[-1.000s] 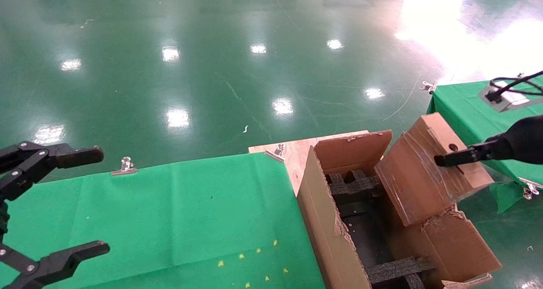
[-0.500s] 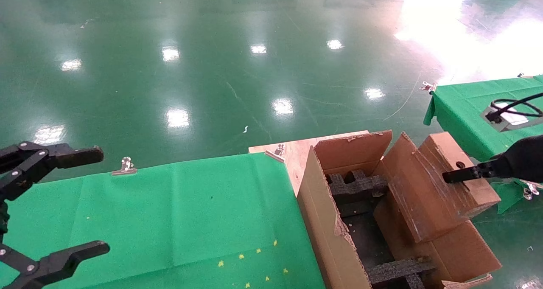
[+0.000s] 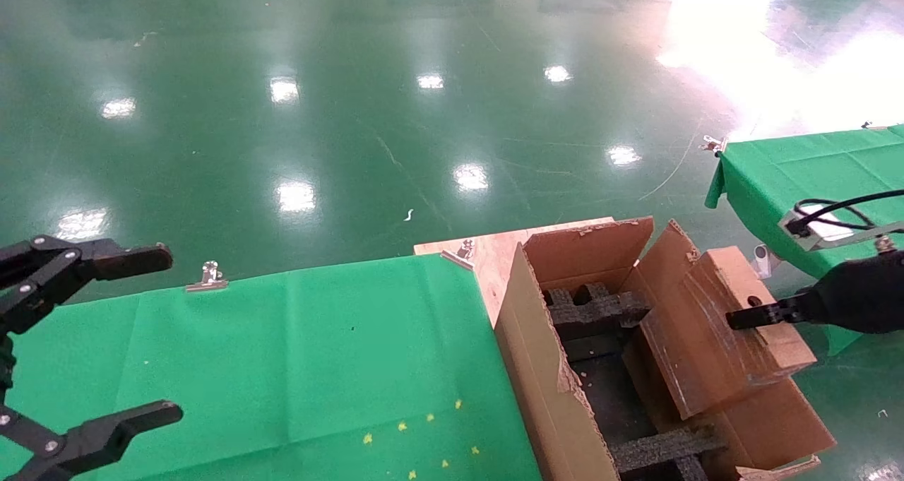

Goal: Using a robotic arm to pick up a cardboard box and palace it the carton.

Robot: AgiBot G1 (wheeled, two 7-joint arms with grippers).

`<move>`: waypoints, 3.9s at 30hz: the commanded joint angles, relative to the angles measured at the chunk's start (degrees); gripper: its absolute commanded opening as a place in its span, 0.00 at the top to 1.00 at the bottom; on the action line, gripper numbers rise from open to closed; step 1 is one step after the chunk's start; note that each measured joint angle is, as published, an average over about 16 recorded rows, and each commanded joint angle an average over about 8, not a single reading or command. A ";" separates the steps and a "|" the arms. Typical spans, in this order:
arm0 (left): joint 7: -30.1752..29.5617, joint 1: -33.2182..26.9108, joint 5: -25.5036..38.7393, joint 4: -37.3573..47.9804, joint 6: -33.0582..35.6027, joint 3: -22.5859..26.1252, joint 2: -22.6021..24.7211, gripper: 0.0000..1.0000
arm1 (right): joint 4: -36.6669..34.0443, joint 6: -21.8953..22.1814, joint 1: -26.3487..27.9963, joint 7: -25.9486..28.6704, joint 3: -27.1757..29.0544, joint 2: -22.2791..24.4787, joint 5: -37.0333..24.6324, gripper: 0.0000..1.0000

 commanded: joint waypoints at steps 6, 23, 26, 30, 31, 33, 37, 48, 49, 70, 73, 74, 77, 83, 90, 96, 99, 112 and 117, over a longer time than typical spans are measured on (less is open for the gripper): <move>0.00 0.00 0.00 0.00 0.00 0.01 0.00 0.00 | 1.06 3.39 -3.48 0.56 -0.53 -0.73 1.16 1.00; 0.01 -0.01 -0.01 0.00 -0.01 0.02 -0.01 0.00 | -5.57 7.79 -14.00 -3.75 -0.21 -5.86 7.61 1.00; 0.01 -0.01 -0.02 0.00 -0.01 0.02 -0.01 0.00 | -7.60 8.27 -16.07 -5.04 0.11 -7.32 8.95 1.00; 0.01 -0.01 -0.02 0.00 -0.01 0.03 -0.01 0.00 | -10.60 8.62 -18.68 -6.88 0.62 -9.42 10.63 1.00; 0.01 -0.01 -0.02 0.00 -0.01 0.03 -0.01 0.00 | -11.41 8.66 -19.31 -7.36 0.75 -9.96 11.02 1.00; 0.02 -0.01 -0.02 0.00 -0.01 0.03 -0.01 0.00 | -13.07 8.67 -20.51 -8.35 1.02 -11.03 11.75 1.00; 0.02 -0.01 -0.02 0.00 -0.01 0.03 -0.01 0.00 | -16.50 8.65 -22.75 -10.14 1.58 -13.14 13.11 1.00; 0.02 -0.01 -0.03 0.00 -0.02 0.04 -0.02 0.00 | -25.73 8.23 -27.95 -14.06 2.84 -18.66 15.75 1.00; 0.02 -0.01 -0.03 0.00 -0.02 0.05 -0.02 0.00 | -26.49 8.15 -28.35 -14.33 2.93 -19.10 15.94 1.00; 0.03 0.00 -0.05 0.02 -0.04 0.05 -0.03 0.00 | -32.34 6.12 -30.84 -16.48 3.76 -22.38 17.42 0.00; 0.03 0.00 -0.05 0.02 -0.04 0.05 -0.03 0.00 | -32.33 6.10 -30.66 -16.35 3.72 -22.30 17.35 0.00; 0.03 0.00 -0.05 0.02 -0.04 0.05 -0.03 0.00 | -32.42 6.02 -30.62 -16.36 3.72 -22.34 17.35 0.00; 0.04 0.00 -0.05 0.03 -0.04 0.06 -0.03 0.00 | -32.48 5.86 -30.20 -16.33 3.68 -22.29 17.25 0.00; 0.04 0.00 -0.05 0.03 -0.03 0.06 -0.03 0.00 | -32.35 5.36 -28.94 -16.38 3.54 -22.06 16.92 0.00; 0.04 -0.01 -0.06 0.03 -0.04 0.07 -0.03 0.00 | -31.70 4.77 -27.30 -16.45 3.32 -21.58 16.44 0.00; 0.04 -0.01 -0.06 0.03 -0.04 0.07 -0.03 0.00 | -30.54 4.74 -24.49 -17.05 3.48 -20.85 16.20 0.00; 0.05 -0.01 -0.06 0.03 -0.04 0.08 -0.03 0.00 | -29.57 4.69 -22.20 -17.53 3.72 -20.44 16.11 0.00; 0.05 -0.01 -0.07 0.03 -0.04 0.09 -0.04 0.00 | -16.80 1.05 -6.71 -19.02 5.79 -17.06 15.93 0.00; 0.06 -0.01 -0.07 0.04 -0.05 0.09 -0.04 0.00 | -8.97 -0.85 -2.33 -18.79 7.26 -14.46 17.26 0.00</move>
